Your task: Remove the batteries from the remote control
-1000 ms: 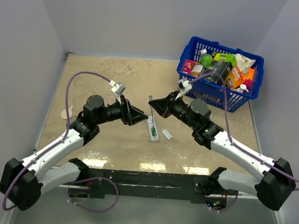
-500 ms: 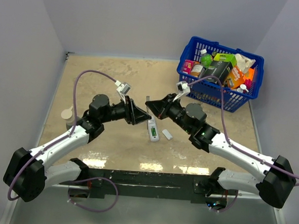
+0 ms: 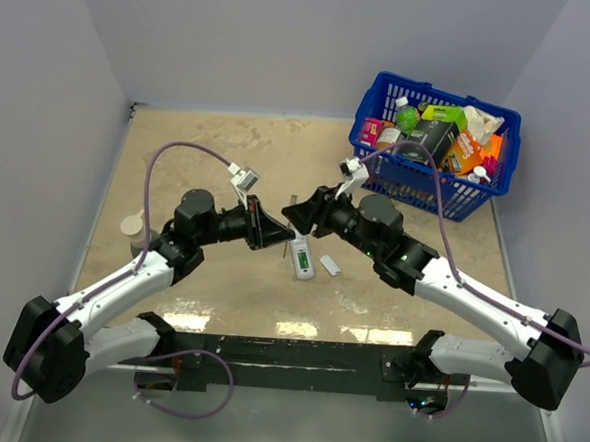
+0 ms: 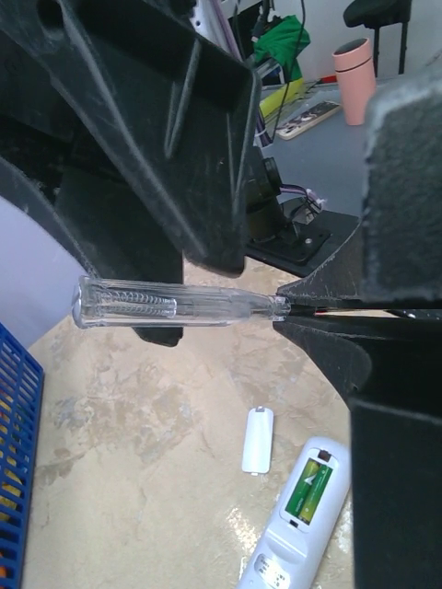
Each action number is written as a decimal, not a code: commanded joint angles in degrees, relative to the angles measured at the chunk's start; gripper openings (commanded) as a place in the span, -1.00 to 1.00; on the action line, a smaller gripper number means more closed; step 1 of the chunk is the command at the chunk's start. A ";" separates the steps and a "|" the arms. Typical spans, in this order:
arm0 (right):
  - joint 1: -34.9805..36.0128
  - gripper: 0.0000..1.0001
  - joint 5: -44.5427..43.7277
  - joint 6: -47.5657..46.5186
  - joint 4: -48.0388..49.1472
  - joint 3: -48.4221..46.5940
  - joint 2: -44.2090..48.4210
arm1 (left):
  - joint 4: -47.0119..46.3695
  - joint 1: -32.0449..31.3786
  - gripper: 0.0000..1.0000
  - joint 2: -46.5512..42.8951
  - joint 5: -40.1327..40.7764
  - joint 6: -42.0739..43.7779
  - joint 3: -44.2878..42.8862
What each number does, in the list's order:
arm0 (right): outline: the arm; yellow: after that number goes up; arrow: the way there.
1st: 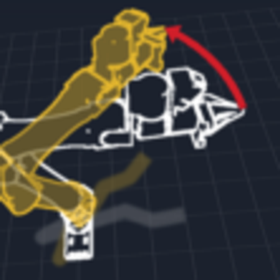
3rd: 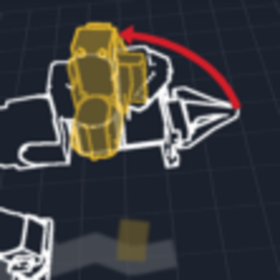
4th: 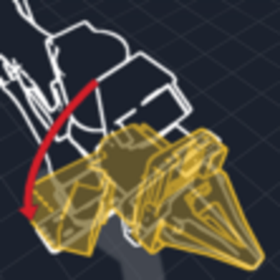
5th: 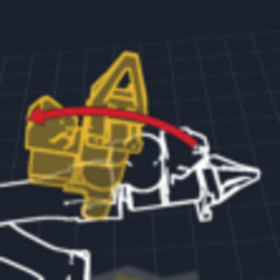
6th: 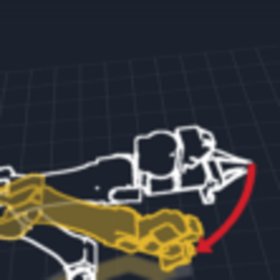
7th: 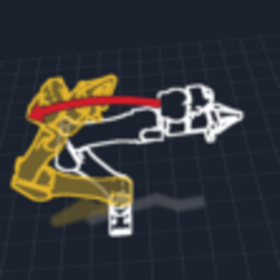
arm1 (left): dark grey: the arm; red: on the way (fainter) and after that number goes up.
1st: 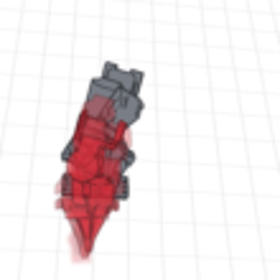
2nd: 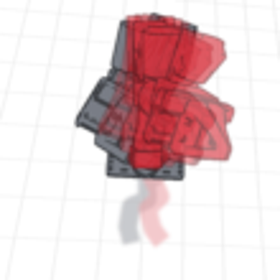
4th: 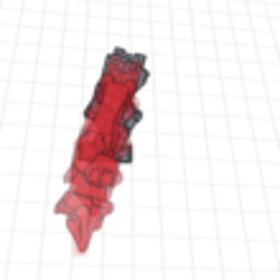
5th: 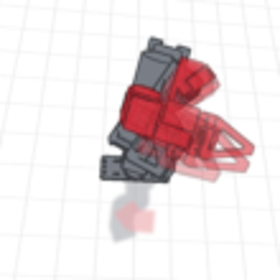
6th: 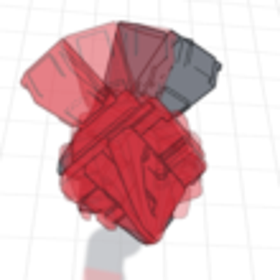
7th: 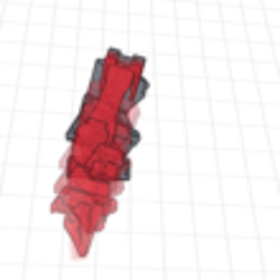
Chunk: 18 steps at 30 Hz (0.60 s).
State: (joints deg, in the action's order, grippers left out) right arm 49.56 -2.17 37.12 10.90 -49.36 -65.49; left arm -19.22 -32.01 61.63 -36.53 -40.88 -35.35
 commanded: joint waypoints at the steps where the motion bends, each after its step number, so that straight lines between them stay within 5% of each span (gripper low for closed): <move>1: -2.36 0.08 7.79 -6.70 -10.70 -7.57 1.07 | -3.37 0.19 -1.00 -3.44 -4.15 2.91 0.99; 8: -15.71 0.27 29.66 -11.71 -21.08 -12.86 -0.86 | -1.17 0.19 -1.00 -3.53 -8.55 4.76 1.69; 18: -16.34 0.22 46.47 -15.33 -21.89 -15.94 -6.66 | -1.17 0.19 -1.00 -3.00 -11.10 5.29 2.39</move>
State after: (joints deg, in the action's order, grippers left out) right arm 33.08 35.48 22.85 -12.16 -63.11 -71.66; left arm -18.68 -31.88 58.63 -44.95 -37.69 -33.08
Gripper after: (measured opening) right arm 0.617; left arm 0.051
